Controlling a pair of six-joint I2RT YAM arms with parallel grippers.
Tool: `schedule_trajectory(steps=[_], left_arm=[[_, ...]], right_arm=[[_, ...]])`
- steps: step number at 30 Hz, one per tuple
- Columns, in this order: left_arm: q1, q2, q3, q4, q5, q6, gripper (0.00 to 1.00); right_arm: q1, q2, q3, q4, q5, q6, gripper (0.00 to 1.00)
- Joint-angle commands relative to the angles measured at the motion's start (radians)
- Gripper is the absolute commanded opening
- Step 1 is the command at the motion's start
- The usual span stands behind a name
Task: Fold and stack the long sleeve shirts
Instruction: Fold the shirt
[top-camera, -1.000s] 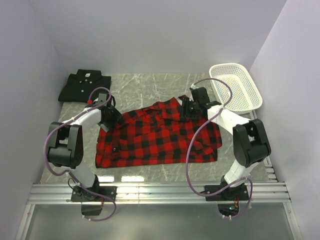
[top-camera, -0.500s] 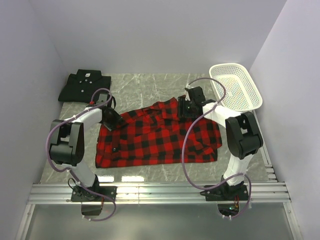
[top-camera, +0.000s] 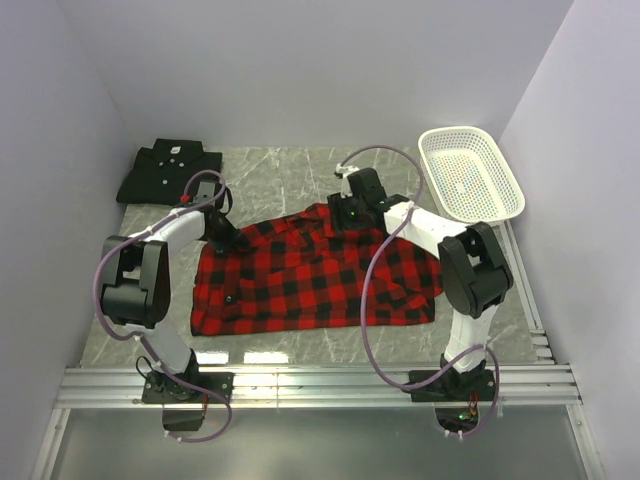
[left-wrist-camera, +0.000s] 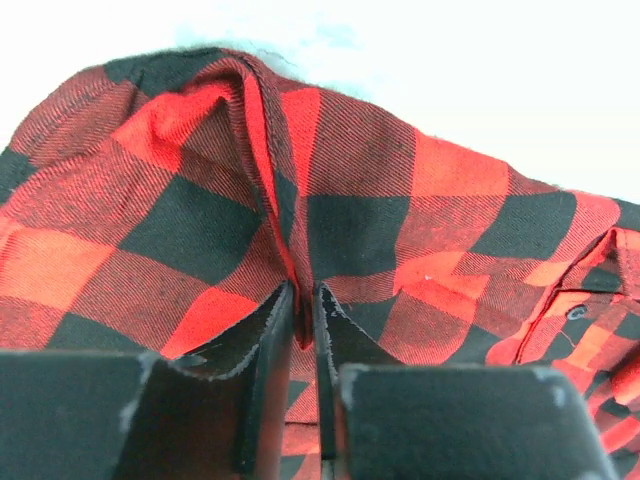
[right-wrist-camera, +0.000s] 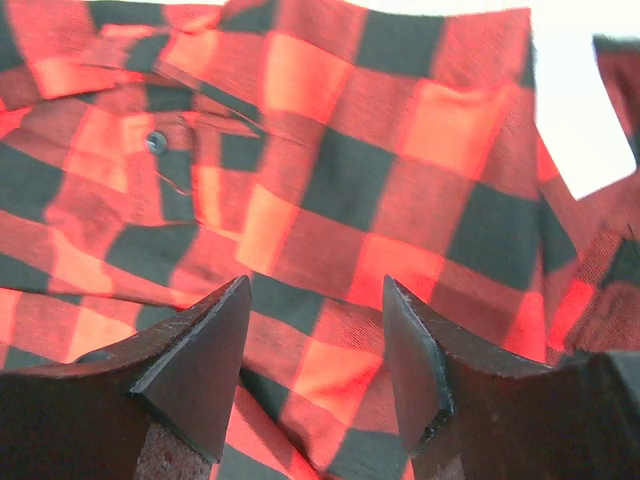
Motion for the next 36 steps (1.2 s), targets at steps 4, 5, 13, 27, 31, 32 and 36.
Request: schedule_trajectory(steps=[4, 5, 13, 27, 31, 32, 36], left_arm=[[0.005, -0.011, 0.039, -0.016, -0.064, 0.058, 0.16], [0.003, -0.012, 0.039, -0.016, -0.066, 0.066, 0.16], [0.003, 0.006, 0.068, -0.02, -0.05, 0.077, 0.15], [0.005, 0.0, 0.069, -0.025, -0.069, 0.084, 0.15], [0.005, -0.011, 0.066, -0.025, -0.078, 0.086, 0.14], [0.005, -0.009, 0.066, -0.023, -0.075, 0.084, 0.14], [0.005, 0.0, 0.071, -0.025, -0.063, 0.086, 0.14]], right_arm=[[0.059, 0.082, 0.101, 0.004, 0.086, -0.012, 0.61], [0.064, 0.1, 0.119, -0.002, 0.1, -0.011, 0.61], [0.091, 0.182, 0.193, -0.012, 0.199, -0.009, 0.55], [0.098, 0.237, 0.555, -0.068, 0.138, 0.023, 0.07], [0.087, 0.289, 0.624, 0.068, 0.176, 0.086, 0.07], [0.084, 0.298, 0.627, 0.093, 0.193, 0.109, 0.09], [0.067, 0.349, 0.661, 0.164, 0.201, 0.192, 0.39]])
